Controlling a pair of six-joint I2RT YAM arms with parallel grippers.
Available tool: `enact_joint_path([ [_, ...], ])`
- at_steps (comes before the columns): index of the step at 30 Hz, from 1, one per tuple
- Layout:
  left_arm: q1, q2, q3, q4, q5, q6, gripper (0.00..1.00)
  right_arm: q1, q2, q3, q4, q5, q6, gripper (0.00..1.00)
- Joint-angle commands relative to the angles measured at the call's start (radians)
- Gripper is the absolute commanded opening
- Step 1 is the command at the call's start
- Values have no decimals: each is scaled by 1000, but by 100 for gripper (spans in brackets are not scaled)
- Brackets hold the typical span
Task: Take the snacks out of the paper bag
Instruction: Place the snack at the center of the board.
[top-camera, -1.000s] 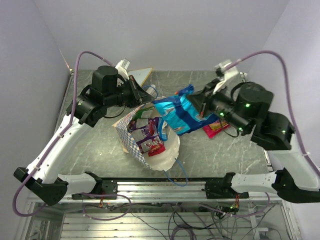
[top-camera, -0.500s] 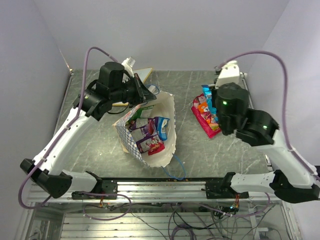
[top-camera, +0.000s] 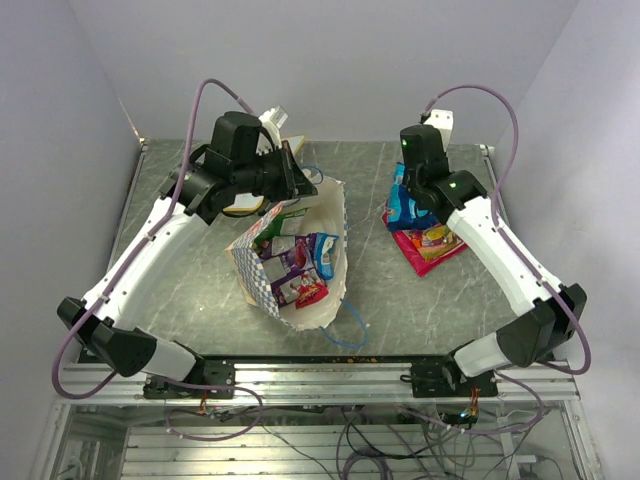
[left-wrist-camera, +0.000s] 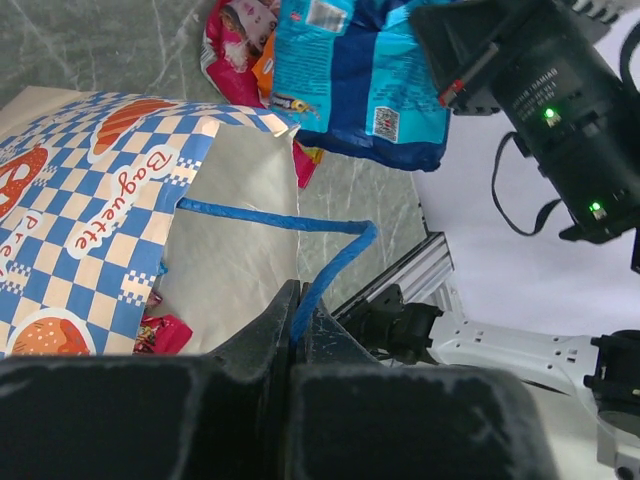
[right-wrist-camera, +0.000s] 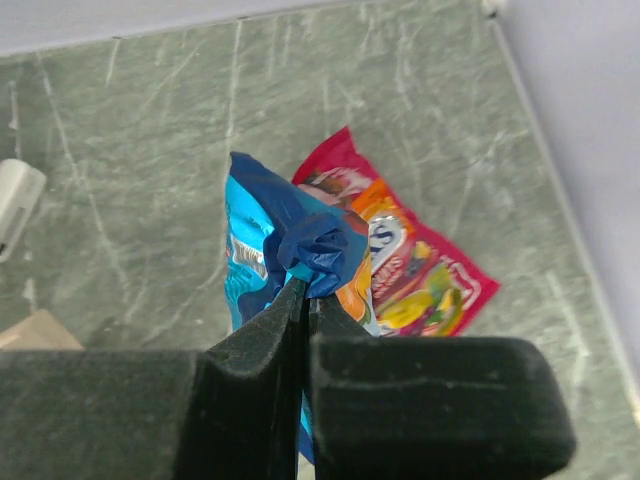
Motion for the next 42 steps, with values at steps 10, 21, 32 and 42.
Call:
enact_joint_path([
  [10,-7,49,145,-115,27,218,7,-155,126,58,224,-112,498,0],
  [21,4,85,192,-166,24,289,7,-361,132,-123,319,-184,739,0],
  [32,11,94,189,-166,41,305,7,-514,53,-493,436,-284,792,0],
  [42,12,94,191,-150,40,284,7,-590,50,-704,527,-392,738,1],
])
